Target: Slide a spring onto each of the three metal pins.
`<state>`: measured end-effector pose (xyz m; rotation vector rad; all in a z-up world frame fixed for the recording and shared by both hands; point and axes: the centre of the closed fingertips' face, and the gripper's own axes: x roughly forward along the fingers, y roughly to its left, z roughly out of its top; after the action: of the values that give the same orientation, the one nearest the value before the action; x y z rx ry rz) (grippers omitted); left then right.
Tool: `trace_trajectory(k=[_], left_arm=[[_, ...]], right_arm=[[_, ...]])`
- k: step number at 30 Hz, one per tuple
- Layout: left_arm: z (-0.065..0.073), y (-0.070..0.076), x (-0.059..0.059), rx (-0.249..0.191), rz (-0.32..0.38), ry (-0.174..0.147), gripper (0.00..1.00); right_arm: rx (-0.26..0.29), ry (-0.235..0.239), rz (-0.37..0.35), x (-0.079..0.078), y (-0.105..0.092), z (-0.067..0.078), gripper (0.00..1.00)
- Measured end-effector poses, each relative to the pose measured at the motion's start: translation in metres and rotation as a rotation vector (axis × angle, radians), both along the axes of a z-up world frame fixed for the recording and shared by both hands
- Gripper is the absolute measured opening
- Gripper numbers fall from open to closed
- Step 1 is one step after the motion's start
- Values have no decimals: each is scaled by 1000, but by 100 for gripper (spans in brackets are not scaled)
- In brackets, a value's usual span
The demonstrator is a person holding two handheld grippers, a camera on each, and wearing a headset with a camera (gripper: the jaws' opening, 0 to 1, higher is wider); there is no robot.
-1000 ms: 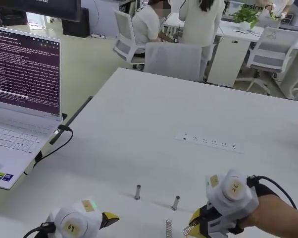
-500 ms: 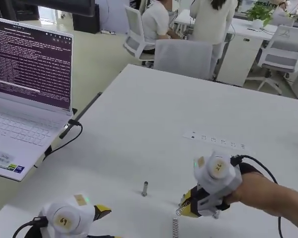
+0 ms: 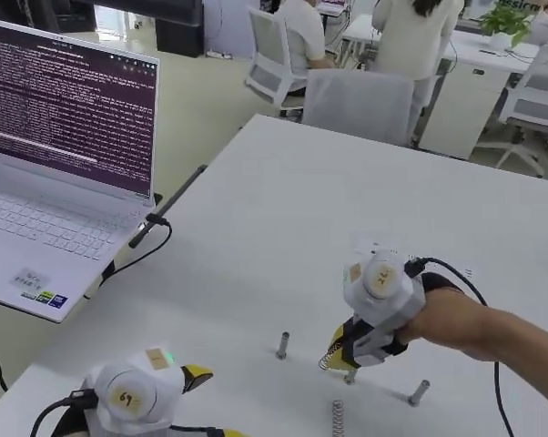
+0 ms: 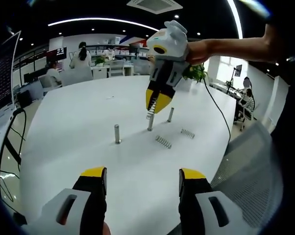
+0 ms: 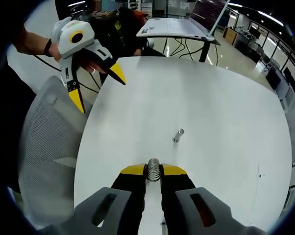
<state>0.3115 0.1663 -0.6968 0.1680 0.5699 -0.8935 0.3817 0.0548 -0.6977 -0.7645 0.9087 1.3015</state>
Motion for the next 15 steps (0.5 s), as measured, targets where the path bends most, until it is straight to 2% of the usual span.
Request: trace_trajectory(k=[15], left_arm=[[-2,9,-2,-7,31,11,54]], right_arm=[[-3,14,13,33,26,-10,8]])
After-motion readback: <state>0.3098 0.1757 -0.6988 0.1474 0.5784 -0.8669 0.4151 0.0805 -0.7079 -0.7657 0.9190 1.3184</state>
